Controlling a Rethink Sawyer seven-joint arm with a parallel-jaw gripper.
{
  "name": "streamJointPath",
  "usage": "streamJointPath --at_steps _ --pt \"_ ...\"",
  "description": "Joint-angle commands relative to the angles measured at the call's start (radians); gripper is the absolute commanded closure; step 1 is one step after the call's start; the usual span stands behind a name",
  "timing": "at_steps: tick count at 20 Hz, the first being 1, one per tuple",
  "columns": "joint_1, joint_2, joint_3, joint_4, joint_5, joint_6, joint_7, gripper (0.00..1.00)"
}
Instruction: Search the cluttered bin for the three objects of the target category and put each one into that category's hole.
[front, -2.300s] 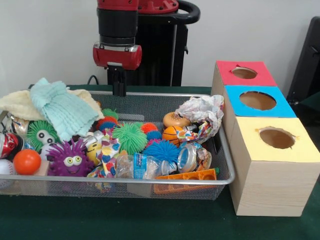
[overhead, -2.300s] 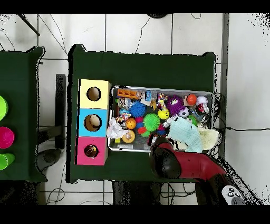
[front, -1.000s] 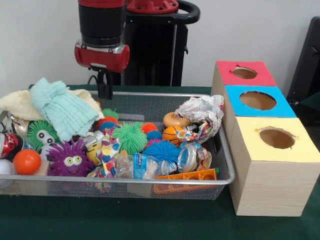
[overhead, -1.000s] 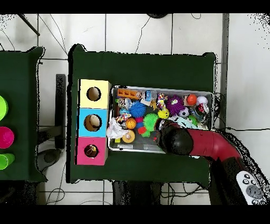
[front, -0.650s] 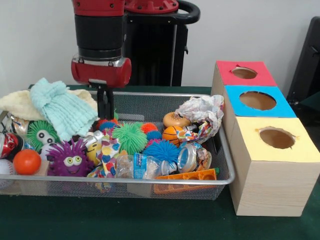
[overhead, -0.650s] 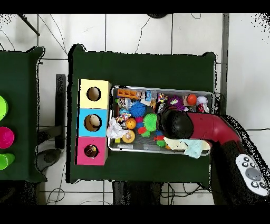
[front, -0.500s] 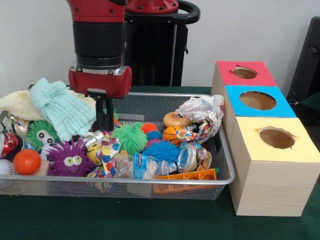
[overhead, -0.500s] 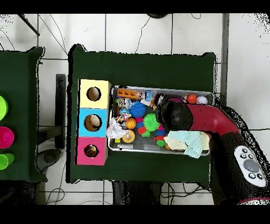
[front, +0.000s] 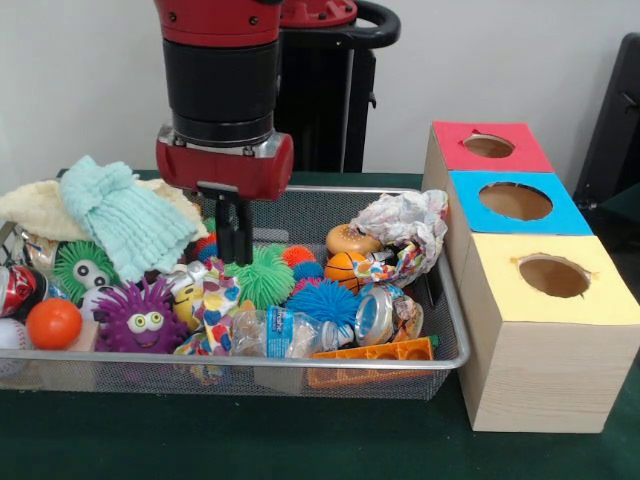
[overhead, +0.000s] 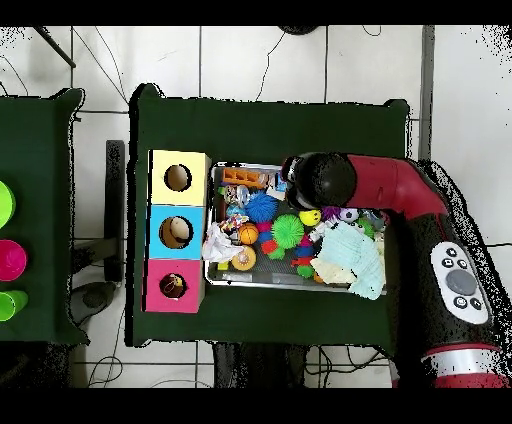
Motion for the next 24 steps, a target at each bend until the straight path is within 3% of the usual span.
streamJointPath --at_steps 1,6,11,13,17,24 --pt "0.027 0.131 0.023 -0.148 0.024 0.115 -0.020 1.00" --pt "0.034 0.152 0.007 -0.131 0.013 0.089 -0.021 1.00" --pt "0.023 0.159 -0.036 -0.122 0.008 0.001 0.055 1.00" --pt "0.040 0.165 -0.071 -0.153 -0.021 0.027 0.063 1.00" --pt "0.070 0.143 -0.128 -0.144 -0.050 0.103 0.054 1.00" --pt "0.079 0.136 -0.161 -0.125 -0.037 0.092 0.041 1.00"
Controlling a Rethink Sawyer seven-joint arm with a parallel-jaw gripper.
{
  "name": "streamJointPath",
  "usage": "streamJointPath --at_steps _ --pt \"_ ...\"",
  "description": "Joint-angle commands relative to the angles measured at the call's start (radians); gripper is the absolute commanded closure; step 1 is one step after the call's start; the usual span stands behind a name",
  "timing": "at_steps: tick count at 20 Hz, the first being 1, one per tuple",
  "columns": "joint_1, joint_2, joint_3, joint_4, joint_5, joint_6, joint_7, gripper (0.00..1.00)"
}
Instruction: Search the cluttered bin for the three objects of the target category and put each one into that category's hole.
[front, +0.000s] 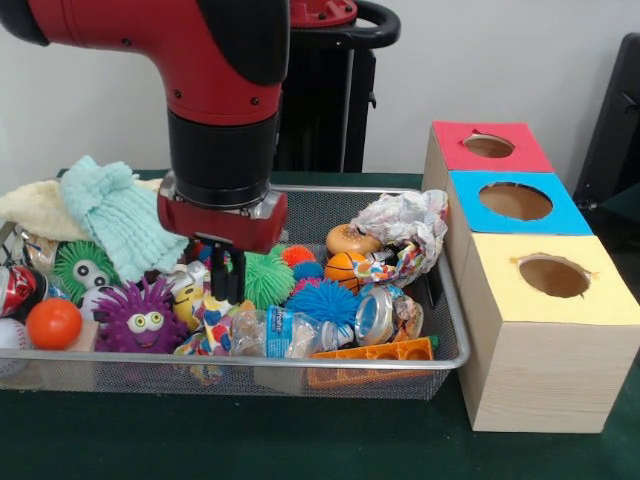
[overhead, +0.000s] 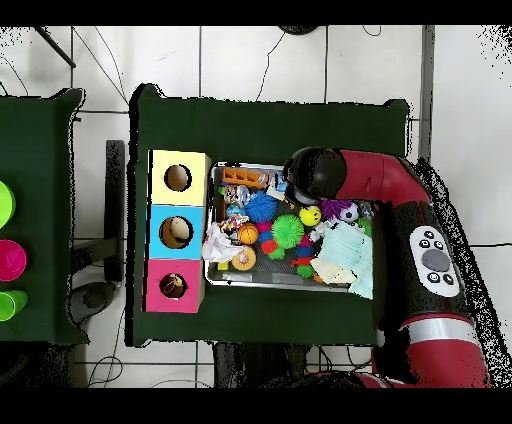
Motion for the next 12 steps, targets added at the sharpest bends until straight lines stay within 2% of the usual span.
streamJointPath --at_steps 1,8,12 --pt "0.009 0.023 -0.061 -0.033 -0.038 0.071 0.036 1.00" --pt "0.026 0.079 -0.100 -0.110 -0.043 0.102 0.033 1.00" --pt "0.018 0.124 -0.102 -0.119 -0.041 0.048 0.020 1.00"
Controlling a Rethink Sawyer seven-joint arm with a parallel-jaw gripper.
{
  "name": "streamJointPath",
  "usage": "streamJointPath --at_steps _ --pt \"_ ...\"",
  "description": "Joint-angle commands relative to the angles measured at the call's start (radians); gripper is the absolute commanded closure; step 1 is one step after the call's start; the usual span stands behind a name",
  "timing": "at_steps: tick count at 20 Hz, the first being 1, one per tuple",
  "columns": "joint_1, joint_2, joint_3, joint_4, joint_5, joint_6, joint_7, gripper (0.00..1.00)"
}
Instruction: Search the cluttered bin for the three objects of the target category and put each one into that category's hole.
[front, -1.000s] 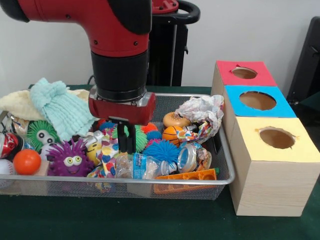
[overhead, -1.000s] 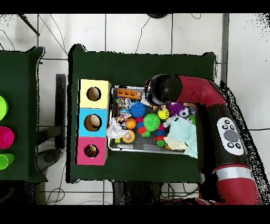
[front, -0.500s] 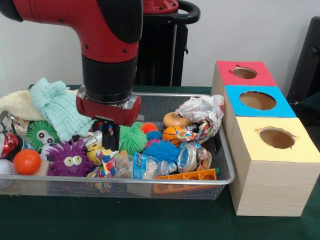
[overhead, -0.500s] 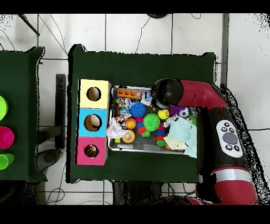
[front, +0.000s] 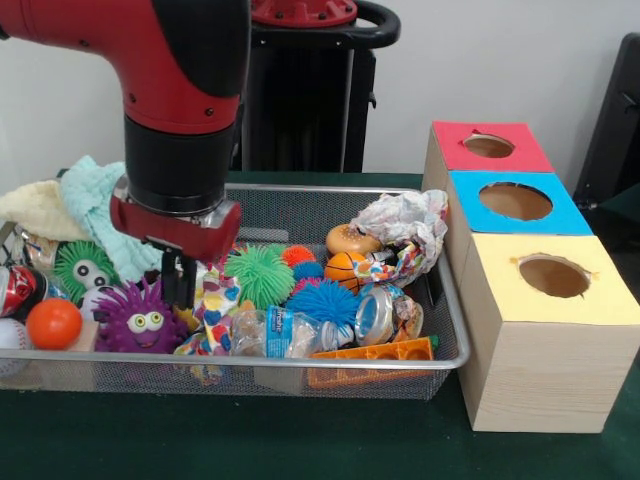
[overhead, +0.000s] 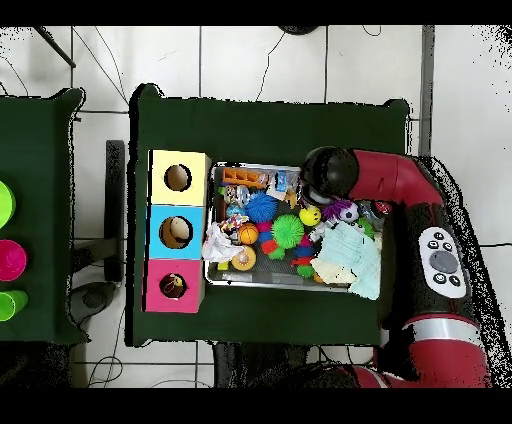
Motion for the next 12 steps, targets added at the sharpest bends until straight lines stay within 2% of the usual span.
streamJointPath --at_steps 1,5,7,12 --pt "-0.003 0.107 -0.016 -0.053 -0.040 0.010 0.016 1.00" --pt "-0.033 0.156 0.029 -0.046 -0.049 -0.142 -0.014 1.00" --pt "-0.041 0.169 0.047 -0.048 -0.054 -0.175 -0.039 1.00" --pt "-0.053 0.169 0.086 -0.039 -0.056 -0.179 -0.133 1.00"
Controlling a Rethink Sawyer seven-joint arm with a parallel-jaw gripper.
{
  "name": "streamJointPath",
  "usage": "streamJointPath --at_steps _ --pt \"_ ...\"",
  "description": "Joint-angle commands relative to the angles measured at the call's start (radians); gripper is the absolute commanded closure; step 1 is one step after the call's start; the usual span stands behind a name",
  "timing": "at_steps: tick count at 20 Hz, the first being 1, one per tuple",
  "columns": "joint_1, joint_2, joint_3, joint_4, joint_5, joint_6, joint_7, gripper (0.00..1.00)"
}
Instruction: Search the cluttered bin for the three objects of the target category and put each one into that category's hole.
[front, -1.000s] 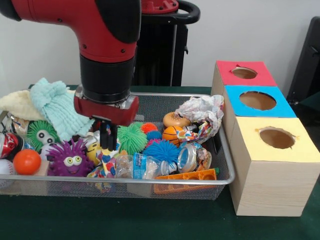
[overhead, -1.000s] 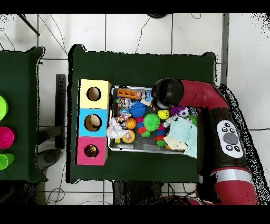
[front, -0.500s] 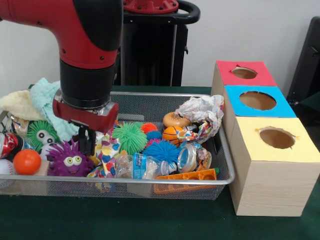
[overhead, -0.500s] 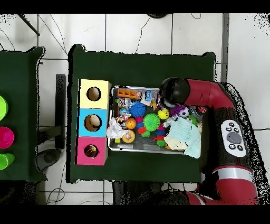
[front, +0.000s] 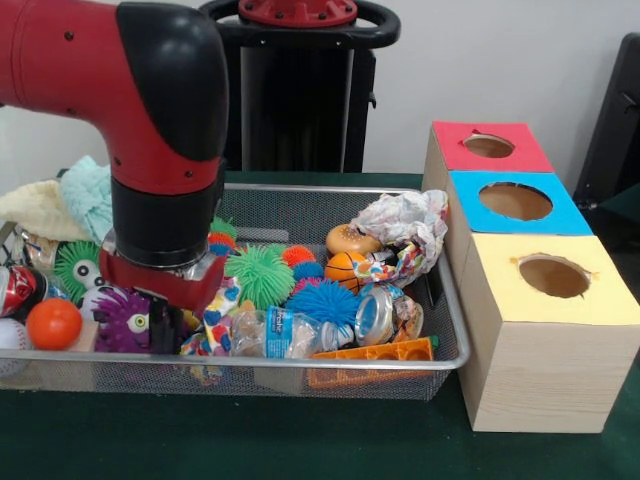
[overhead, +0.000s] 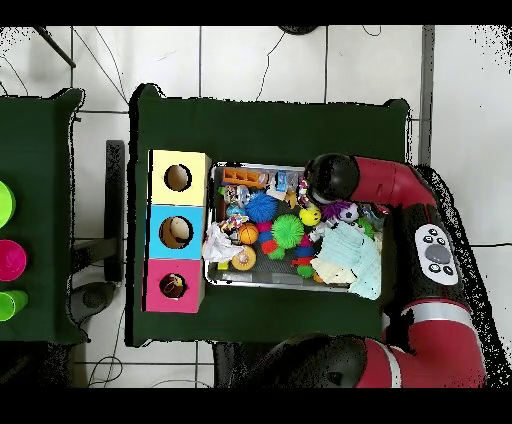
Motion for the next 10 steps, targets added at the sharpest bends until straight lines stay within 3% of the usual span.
streamJointPath --at_steps 1,10 --pt "-0.036 0.071 0.103 -0.005 -0.051 -0.054 -0.163 1.00" --pt "-0.056 0.071 0.178 -0.013 -0.052 0.020 -0.279 1.00"
